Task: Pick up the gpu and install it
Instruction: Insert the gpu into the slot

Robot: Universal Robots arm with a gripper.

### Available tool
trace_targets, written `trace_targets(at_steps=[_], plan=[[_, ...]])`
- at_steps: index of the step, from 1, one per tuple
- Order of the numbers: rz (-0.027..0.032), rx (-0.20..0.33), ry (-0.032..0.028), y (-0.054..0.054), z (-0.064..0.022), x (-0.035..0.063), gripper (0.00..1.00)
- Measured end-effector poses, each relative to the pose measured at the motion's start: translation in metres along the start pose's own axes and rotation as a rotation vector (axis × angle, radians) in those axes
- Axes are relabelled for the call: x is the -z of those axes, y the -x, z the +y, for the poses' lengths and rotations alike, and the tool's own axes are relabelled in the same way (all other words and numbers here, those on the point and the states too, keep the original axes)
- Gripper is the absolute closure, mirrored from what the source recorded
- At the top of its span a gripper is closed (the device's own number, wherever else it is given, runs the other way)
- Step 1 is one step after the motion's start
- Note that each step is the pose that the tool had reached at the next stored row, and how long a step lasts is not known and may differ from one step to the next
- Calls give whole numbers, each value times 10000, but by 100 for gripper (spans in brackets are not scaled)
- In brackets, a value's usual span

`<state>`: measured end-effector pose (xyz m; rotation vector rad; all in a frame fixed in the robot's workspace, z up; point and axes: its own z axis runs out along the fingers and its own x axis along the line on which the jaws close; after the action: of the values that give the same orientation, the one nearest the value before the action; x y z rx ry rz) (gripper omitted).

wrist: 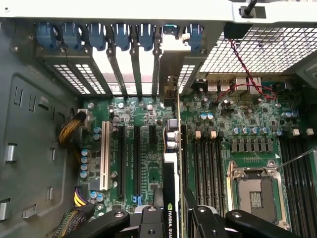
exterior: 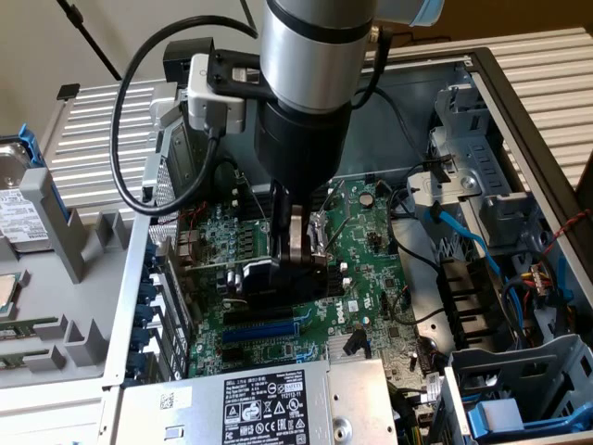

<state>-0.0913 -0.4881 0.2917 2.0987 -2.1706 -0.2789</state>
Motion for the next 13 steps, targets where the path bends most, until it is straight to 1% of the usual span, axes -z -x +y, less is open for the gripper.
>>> trace_targets(at_steps=[9,11,13], plan=[[1,-41,53,-20,-1,-4,74],[27,-49,53,-20,-2,-5,74],[75,-61,52,-13,-2,-6,74]])
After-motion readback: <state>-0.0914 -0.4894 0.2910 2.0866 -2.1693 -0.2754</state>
